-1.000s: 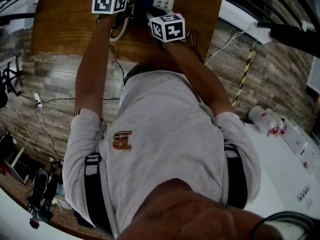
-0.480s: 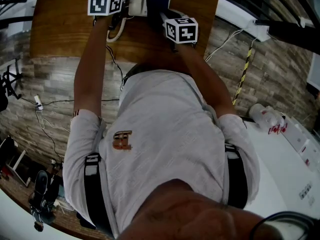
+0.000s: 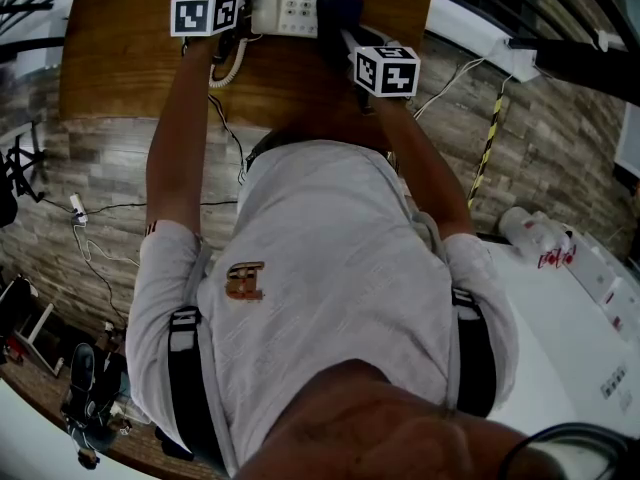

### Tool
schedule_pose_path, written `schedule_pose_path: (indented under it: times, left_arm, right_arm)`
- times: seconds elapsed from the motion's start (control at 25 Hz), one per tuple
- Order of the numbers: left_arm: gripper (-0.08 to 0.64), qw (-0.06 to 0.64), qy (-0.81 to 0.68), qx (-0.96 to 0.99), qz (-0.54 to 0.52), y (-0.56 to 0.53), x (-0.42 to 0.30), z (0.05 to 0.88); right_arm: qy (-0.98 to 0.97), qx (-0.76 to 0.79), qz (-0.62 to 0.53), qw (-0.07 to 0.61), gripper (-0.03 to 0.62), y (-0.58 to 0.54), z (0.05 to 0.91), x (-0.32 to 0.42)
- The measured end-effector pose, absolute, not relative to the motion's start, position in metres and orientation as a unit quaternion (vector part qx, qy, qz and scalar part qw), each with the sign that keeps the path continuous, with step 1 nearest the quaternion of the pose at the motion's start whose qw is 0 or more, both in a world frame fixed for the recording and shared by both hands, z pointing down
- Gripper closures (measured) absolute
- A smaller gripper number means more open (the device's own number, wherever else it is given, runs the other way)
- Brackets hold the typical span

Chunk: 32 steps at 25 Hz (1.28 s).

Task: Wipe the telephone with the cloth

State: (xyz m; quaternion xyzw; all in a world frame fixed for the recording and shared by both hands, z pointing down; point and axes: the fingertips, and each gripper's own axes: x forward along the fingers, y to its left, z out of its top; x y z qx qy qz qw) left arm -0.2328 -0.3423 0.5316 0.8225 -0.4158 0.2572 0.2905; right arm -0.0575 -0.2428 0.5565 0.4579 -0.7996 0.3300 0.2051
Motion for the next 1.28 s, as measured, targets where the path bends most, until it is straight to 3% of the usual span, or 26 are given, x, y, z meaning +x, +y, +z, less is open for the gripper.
schedule_pose_path:
  times: [0.48, 0.92, 1.28]
  left_arm:
    - [0.469, 0.243, -0.455, 0.825, 0.23, -0.336, -0.225, 0.492]
    - [0.495, 0.173, -0.461, 0.867, 0.079, -0.318, -0.191, 0.384]
    - [0.527, 0.056, -0.432, 0.9, -0.029, -0.282, -0.164, 0.295]
  right_arm:
    - [-0.849, 0.437, 0.255, 0.152, 0.532, -0.267, 0.476, -0.056]
    - [-0.9, 0.396, 0.159, 0.083, 0.532, -0.29, 0.382, -0.07]
    - [-0.932, 0.353, 0.081, 0.002, 0.532, -0.261, 0.313, -0.088]
